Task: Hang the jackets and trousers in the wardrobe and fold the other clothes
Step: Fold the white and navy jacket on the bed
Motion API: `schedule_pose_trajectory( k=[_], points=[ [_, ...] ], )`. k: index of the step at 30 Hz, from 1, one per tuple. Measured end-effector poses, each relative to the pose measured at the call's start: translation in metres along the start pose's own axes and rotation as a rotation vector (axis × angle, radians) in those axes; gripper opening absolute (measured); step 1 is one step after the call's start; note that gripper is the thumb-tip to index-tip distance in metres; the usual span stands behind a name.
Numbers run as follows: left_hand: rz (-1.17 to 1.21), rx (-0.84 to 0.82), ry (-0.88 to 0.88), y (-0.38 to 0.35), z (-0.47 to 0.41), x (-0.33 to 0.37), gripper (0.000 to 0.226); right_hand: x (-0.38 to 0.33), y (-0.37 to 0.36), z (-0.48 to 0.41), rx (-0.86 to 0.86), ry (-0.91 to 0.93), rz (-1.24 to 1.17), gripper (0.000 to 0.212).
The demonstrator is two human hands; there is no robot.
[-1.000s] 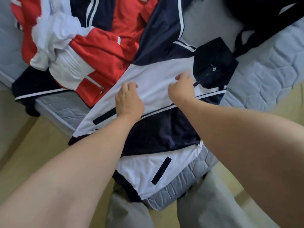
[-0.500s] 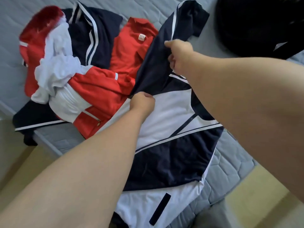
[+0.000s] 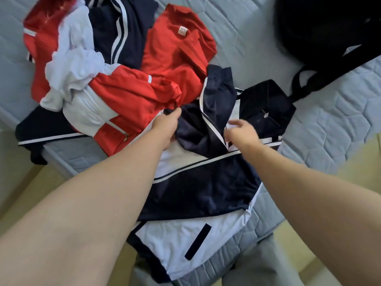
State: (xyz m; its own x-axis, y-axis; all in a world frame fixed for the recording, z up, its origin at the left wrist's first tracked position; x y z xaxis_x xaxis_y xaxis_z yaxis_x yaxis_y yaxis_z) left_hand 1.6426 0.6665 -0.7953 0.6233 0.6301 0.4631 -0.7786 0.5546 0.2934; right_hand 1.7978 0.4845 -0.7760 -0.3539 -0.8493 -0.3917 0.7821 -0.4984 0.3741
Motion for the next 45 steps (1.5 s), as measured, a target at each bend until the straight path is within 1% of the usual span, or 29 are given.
schedule_pose_trajectory(
  k=[1, 2, 3, 5, 7, 8, 10, 11, 12, 14, 15, 16, 17, 18, 20, 21, 22, 23, 25, 27, 29, 31, 33, 35, 38, 39, 41, 43, 45],
  points=[
    [-0.032, 0.015, -0.041, 0.0, 0.0, -0.003, 0.026, -0.004, 0.005, -0.002, 0.137, 0.015, -0.124, 0.06],
    [-0.064, 0.021, -0.053, -0.001, 0.0, -0.006, 0.026, -0.011, 0.007, -0.005, 0.241, 0.06, -0.133, 0.066],
    [-0.105, 0.032, -0.053, -0.001, 0.0, -0.009, 0.028, -0.022, 0.006, -0.006, 0.307, 0.123, -0.054, 0.074],
    [-0.189, 0.06, -0.045, 0.001, 0.002, -0.017, 0.031, -0.045, -0.005, -0.003, 0.359, 0.252, 0.167, 0.087],
    [-0.269, 0.105, -0.044, 0.001, 0.004, -0.026, 0.034, -0.064, -0.021, -0.001, 0.302, 0.334, 0.342, 0.091],
    [-0.316, 0.129, -0.052, 0.001, 0.006, -0.029, 0.038, -0.07, -0.03, -0.002, 0.239, 0.355, 0.453, 0.086],
    [-0.403, 0.163, -0.075, 0.003, 0.01, -0.036, 0.048, -0.074, -0.045, -0.006, 0.113, 0.374, 0.58, 0.063],
    [-0.436, 0.173, -0.087, 0.005, 0.013, -0.04, 0.049, -0.075, -0.047, -0.004, 0.085, 0.367, 0.518, 0.053],
    [-0.47, 0.176, -0.099, 0.007, 0.016, -0.043, 0.048, -0.073, -0.045, -0.002, 0.07, 0.335, 0.364, 0.049],
    [-0.466, 0.165, -0.091, 0.012, 0.02, -0.051, 0.04, -0.061, -0.044, 0.011, -0.042, 0.202, -0.131, 0.043],
    [-0.424, 0.16, -0.07, 0.016, 0.022, -0.055, 0.035, -0.05, -0.045, 0.021, -0.13, 0.137, -0.318, 0.04],
    [-0.385, 0.159, -0.048, 0.02, 0.024, -0.06, 0.032, -0.038, -0.046, 0.029, -0.21, 0.127, -0.352, 0.042],
    [-0.365, 0.15, -0.01, 0.024, 0.025, -0.065, 0.029, -0.026, -0.045, 0.039, -0.258, 0.191, -0.235, 0.043],
    [-0.316, 0.168, 0.033, 0.03, 0.029, -0.071, 0.026, -0.013, -0.044, 0.049, -0.309, 0.298, -0.028, 0.046],
    [-0.163, 0.191, 0.093, 0.044, 0.032, -0.086, 0.017, 0.022, -0.049, 0.067, -0.39, 0.495, 0.501, 0.057],
    [-0.224, 0.184, 0.036, 0.048, 0.036, -0.091, 0.022, 0.04, -0.05, 0.073, -0.375, 0.561, 0.72, 0.061],
    [-0.248, 0.185, 0.015, 0.053, 0.041, -0.096, 0.032, 0.056, -0.05, 0.079, -0.333, 0.584, 0.823, 0.063],
    [-0.286, 0.18, 0.002, 0.058, 0.043, -0.104, 0.039, 0.069, -0.05, 0.083, -0.276, 0.567, 0.823, 0.063],
    [-0.309, 0.126, 0.008, 0.06, 0.051, -0.123, 0.038, 0.091, -0.047, 0.085, -0.143, 0.425, 0.642, 0.057],
    [-0.351, 0.083, -0.016, 0.058, 0.059, -0.14, 0.032, 0.112, -0.047, 0.082, -0.007, 0.189, 0.38, 0.039],
    [-0.451, 0.12, -0.098, 0.058, 0.069, -0.148, 0.026, 0.129, -0.055, 0.085, 0.103, -0.05, 0.224, 0.026],
    [-0.494, 0.146, -0.156, 0.057, 0.081, -0.157, 0.022, 0.145, -0.068, 0.093, 0.144, -0.258, 0.179, 0.035],
    [-0.587, 0.133, -0.183, 0.054, 0.091, -0.171, 0.02, 0.159, -0.085, 0.1, 0.14, -0.379, 0.1, 0.046],
    [-0.713, 0.08, -0.192, 0.049, 0.1, -0.189, 0.022, 0.17, -0.099, 0.109, 0.124, -0.471, -0.025, 0.05],
    [-0.711, 0.02, -0.098, 0.045, 0.107, -0.216, 0.046, 0.185, -0.114, 0.117, 0.019, -0.535, -0.131, 0.046],
    [-0.676, -0.001, -0.051, 0.045, 0.109, -0.224, 0.047, 0.188, -0.117, 0.12, -0.013, -0.537, -0.144, 0.038],
    [-0.646, -0.061, 0.013, 0.045, 0.114, -0.238, 0.035, 0.193, -0.119, 0.128, -0.056, -0.532, -0.13, 0.02],
    [-0.67, -0.11, 0.031, 0.047, 0.12, -0.249, 0.022, 0.2, -0.121, 0.134, -0.085, -0.513, -0.15, 0.016],
    [-0.641, -0.126, 0.067, 0.052, 0.126, -0.259, 0.038, 0.208, -0.123, 0.14, -0.103, -0.524, -0.216, 0.015]
  ],
)
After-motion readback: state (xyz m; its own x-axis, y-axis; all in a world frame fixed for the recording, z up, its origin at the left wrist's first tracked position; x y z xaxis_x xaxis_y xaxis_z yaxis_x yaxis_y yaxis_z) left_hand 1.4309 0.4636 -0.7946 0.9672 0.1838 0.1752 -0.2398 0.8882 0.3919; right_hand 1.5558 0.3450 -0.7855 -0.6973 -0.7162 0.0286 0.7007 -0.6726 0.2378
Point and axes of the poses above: each hand's wrist, its own z-axis away from the middle knuckle, its own y-axis out of the back of the hand, x = y × z, the point moved 5 cm from there along -z, towards the middle knuckle, and after that the axes turned 3 degrees about x, right-handed, at the moved point
